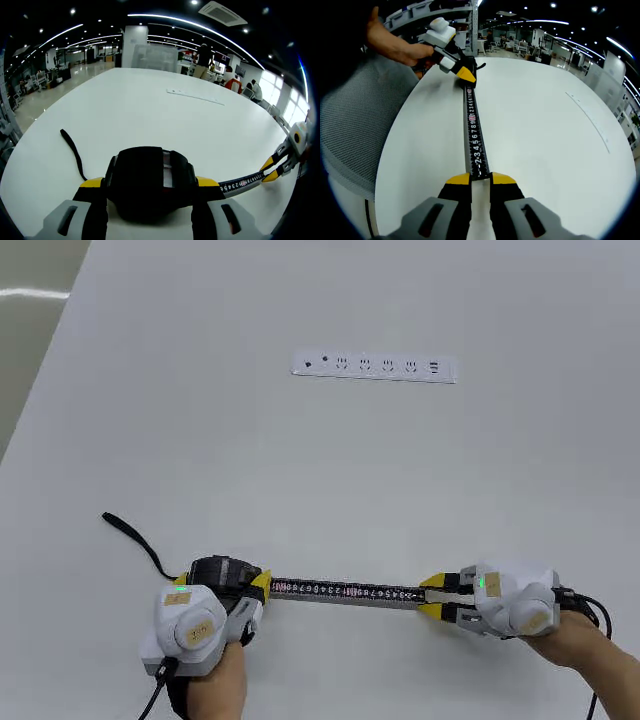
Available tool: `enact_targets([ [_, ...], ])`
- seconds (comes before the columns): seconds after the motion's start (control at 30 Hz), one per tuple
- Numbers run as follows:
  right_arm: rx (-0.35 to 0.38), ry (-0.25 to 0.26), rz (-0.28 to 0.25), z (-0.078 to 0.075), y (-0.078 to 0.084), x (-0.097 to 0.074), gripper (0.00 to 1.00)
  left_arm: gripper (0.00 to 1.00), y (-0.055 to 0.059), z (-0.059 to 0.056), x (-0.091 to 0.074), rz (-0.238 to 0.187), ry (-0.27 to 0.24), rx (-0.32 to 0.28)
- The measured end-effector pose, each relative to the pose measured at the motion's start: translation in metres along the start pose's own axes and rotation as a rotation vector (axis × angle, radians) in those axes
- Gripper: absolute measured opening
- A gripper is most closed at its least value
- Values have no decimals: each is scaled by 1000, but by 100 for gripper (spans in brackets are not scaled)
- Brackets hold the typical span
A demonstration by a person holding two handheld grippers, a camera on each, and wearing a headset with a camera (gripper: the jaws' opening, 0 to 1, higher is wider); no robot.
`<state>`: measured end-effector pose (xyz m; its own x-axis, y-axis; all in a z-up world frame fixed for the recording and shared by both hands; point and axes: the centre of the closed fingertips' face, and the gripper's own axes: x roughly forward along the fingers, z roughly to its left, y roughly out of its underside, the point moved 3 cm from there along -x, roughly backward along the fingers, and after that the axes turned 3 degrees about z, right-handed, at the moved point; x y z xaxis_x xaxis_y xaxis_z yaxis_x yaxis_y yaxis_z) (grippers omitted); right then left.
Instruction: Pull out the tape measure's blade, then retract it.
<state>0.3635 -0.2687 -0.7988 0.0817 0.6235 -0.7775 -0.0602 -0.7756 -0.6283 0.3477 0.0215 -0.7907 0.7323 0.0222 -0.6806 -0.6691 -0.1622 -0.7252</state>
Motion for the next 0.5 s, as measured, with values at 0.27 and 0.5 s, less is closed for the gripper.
enact_targets([
  [0.27, 1, -2, -9, -1, -6, 3, 10, 65, 0, 0, 0, 4, 4, -2],
  [0.5, 1, -7, -14, 0, -9, 7, 10, 65, 0, 1, 0, 7, 6, -1],
])
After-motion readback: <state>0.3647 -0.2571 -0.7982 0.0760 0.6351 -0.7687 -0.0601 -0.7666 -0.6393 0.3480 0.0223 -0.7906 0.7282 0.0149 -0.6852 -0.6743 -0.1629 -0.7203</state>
